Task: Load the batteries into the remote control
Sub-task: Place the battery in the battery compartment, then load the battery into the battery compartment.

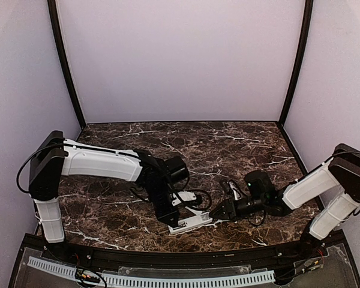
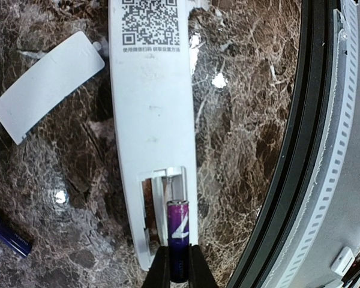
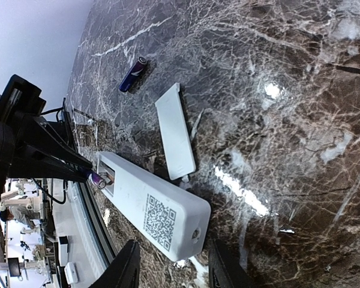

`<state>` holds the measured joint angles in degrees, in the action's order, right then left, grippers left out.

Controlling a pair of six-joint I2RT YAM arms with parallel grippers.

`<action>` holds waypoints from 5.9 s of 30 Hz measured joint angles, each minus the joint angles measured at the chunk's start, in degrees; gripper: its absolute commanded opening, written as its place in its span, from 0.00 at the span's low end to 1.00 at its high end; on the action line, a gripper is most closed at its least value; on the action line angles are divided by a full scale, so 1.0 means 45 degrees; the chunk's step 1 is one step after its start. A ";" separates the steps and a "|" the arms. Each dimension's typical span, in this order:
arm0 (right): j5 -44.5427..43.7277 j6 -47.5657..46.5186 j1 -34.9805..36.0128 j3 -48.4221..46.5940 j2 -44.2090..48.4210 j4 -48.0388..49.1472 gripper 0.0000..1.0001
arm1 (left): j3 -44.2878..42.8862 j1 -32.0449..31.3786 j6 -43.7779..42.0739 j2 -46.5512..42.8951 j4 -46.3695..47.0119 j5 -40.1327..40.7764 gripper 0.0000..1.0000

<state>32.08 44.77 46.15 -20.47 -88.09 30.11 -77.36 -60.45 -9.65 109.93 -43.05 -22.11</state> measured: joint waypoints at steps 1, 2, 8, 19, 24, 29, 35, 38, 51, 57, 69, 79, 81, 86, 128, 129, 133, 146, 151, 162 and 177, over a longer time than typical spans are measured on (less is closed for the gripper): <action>-0.0005 0.0000 0.0000 0.0000 0.0000 0.0019 0.38 | -0.0092 0.0000 0.0044 0.0068 0.0015 -0.0015 0.00; -0.0005 0.0000 0.0005 0.0000 0.0000 0.0039 0.38 | -0.0146 0.0000 0.0107 0.0126 0.0034 -0.0044 0.00; -0.0019 0.0010 0.0097 0.0000 -0.0010 0.0097 0.37 | -0.0335 0.0000 0.0311 0.0505 -0.0010 -0.0185 0.01; -0.0015 0.0068 0.0141 0.0000 -0.0092 0.0359 0.36 | -0.0646 0.0000 0.0665 0.0806 -0.0243 -0.0291 0.03; 0.0049 0.0223 0.0146 0.0000 -0.0325 0.0656 0.35 | -0.0947 0.0000 0.0767 0.1093 -0.0515 -0.0389 0.04; 0.0078 0.0355 0.0160 0.0005 -0.0384 0.0942 0.34 | -0.1132 0.0005 0.0787 0.1234 -0.0719 -0.0505 0.06; 0.0078 0.0408 0.0170 0.0005 -0.0384 0.1025 0.34 | -0.1180 0.0024 0.0865 0.1287 -0.0782 -0.0690 0.15; 0.0073 0.0408 0.0170 0.0005 -0.0384 0.1025 0.34 | -0.1209 0.0024 0.0850 0.1350 -0.0792 -0.0962 0.19; 0.0073 0.0442 0.0194 0.0053 -0.0384 0.1035 0.34 | -0.1384 0.0010 0.0801 0.1433 -0.0767 -0.1316 0.30; 0.0073 0.0461 0.0194 0.0053 -0.0384 0.1035 0.34 | -0.1472 0.0010 0.0748 0.1428 -0.0753 -0.0845 0.30; 0.0078 0.0500 0.0219 0.0053 -0.0389 0.1166 0.35 | -0.0690 0.0015 0.0597 0.0019 -0.0228 -0.0049 0.29; 0.0102 0.0500 0.0330 0.0053 -0.0389 0.1243 0.35 | 0.1336 0.0015 -0.0185 -0.1666 0.0889 0.0427 0.23; 0.0073 0.0495 0.0374 0.0053 -0.0389 0.1200 0.34 | 0.2171 0.0015 -0.0476 -0.2302 0.1399 0.0510 0.24; -0.0034 0.0486 0.0437 0.0053 -0.0384 0.0952 0.34 | 0.3997 0.0015 -0.1428 -0.3920 0.3079 0.0602 0.22; 0.0155 -0.0534 0.0554 -0.1447 -0.1647 -0.0160 0.28 | 0.5299 0.0015 -0.5056 -0.3939 0.4779 0.0121 0.17; 0.0160 -0.0529 0.0554 -0.1447 -0.1647 -0.0160 0.27 | 0.5299 0.0015 -0.5076 -0.3925 0.4779 0.0097 0.17; 0.0160 -0.0529 0.0554 -0.1447 -0.1647 -0.0160 0.27 | 0.5294 0.0015 -0.5173 -0.3793 0.4779 0.0019 0.17; 0.0160 -0.0510 0.0554 -0.1447 -0.1647 -0.0155 0.27 | 0.4954 0.0010 -0.5338 -0.3259 0.4775 -0.0194 0.17; 0.0160 -0.0505 0.0554 -0.1447 -0.1647 -0.0151 0.27 | 0.4935 0.0010 -0.5391 -0.3172 0.4775 -0.0248 0.17; 0.0204 -0.0495 0.0554 -0.1447 -0.1651 -0.0136 0.26 | 0.4741 0.0010 -0.5396 -0.2783 0.4770 -0.0384 0.15; 0.0214 -0.0452 0.0554 -0.1413 -0.1666 -0.0053 0.25 | 0.4376 -0.0029 -0.5421 -0.2215 0.4697 -0.0704 0.05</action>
<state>33.04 42.74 48.64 -26.83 -95.59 29.87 -57.67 -60.58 -34.04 99.96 -21.91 -25.28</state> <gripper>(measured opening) 0.257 0.062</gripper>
